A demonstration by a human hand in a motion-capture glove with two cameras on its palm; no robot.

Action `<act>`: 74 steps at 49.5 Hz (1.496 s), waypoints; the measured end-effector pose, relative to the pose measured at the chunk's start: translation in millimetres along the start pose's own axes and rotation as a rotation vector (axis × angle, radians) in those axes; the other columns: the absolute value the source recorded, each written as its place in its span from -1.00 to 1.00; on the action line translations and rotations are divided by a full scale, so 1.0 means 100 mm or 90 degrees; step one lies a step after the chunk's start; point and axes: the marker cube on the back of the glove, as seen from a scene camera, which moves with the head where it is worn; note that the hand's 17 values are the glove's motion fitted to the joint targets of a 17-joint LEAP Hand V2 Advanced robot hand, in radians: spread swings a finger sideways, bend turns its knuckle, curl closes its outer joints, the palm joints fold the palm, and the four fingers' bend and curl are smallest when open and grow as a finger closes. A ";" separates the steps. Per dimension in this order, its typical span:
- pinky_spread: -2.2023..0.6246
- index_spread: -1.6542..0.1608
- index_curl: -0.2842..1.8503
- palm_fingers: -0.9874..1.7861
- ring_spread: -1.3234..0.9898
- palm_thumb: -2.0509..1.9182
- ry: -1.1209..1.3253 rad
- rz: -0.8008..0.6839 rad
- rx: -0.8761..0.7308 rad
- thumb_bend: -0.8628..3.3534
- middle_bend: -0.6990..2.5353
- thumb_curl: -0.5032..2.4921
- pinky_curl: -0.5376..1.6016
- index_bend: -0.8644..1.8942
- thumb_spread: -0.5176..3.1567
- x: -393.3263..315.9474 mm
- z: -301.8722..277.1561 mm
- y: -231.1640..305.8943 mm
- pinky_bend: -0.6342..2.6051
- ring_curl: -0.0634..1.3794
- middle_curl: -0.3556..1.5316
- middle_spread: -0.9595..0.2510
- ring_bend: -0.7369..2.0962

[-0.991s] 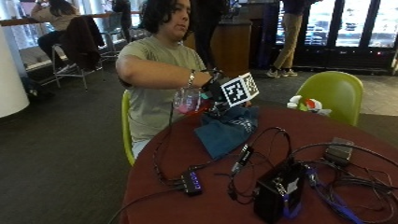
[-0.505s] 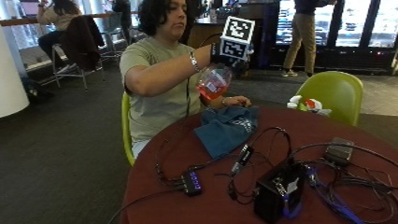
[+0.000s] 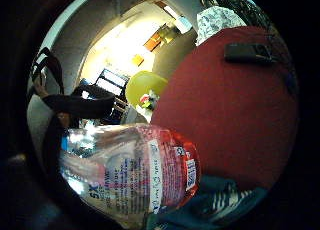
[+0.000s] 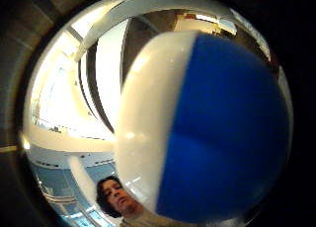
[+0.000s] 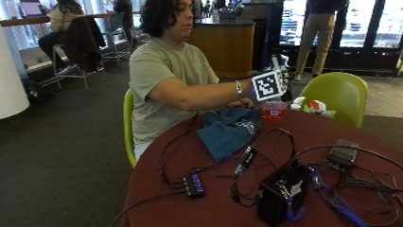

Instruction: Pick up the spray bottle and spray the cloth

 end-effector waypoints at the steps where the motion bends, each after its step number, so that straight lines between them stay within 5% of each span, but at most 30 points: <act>1: 0.38 0.55 -0.19 0.68 -0.01 0.54 0.001 0.002 0.001 -0.60 -0.19 -0.16 -0.10 -0.20 -0.51 0.07 0.05 -0.02 -0.33 -0.23 -0.05 0.33 -0.07; 9: 0.38 0.55 -0.19 0.67 0.00 0.54 0.017 0.025 -0.068 -0.61 -0.19 -0.15 -0.10 -0.20 -0.51 0.51 0.31 0.03 -0.33 -0.23 -0.05 0.34 -0.06; 40: 0.34 0.54 -0.18 0.69 -0.03 0.54 -0.003 -0.032 0.017 -0.61 -0.20 -0.15 -0.11 -0.19 -0.53 0.59 0.48 0.00 -0.34 -0.23 -0.06 0.31 -0.06; 46: 0.34 0.54 -0.18 0.68 -0.03 0.53 0.066 0.007 -0.165 -0.61 -0.20 -0.15 -0.11 -0.20 -0.53 0.67 0.40 0.29 -0.34 -0.24 -0.06 0.32 -0.06; 51: 0.42 0.54 -0.21 0.55 0.01 0.48 0.128 0.043 -0.156 -0.62 -0.23 -0.18 -0.12 -0.25 -0.42 0.52 0.26 0.28 -0.36 -0.27 -0.08 0.37 -0.09; 55: 0.52 0.54 -0.24 0.22 0.04 0.41 0.226 0.046 -0.157 -0.63 -0.32 -0.24 -0.11 -0.29 -0.34 0.47 0.12 0.42 -0.38 -0.28 -0.13 0.44 -0.16; 74: 0.70 0.45 -0.45 -0.02 0.11 0.31 0.574 0.104 -0.257 -0.61 -0.43 -0.36 -0.15 -0.29 -0.22 -0.21 -0.77 1.58 -0.35 -0.38 -0.22 0.58 -0.20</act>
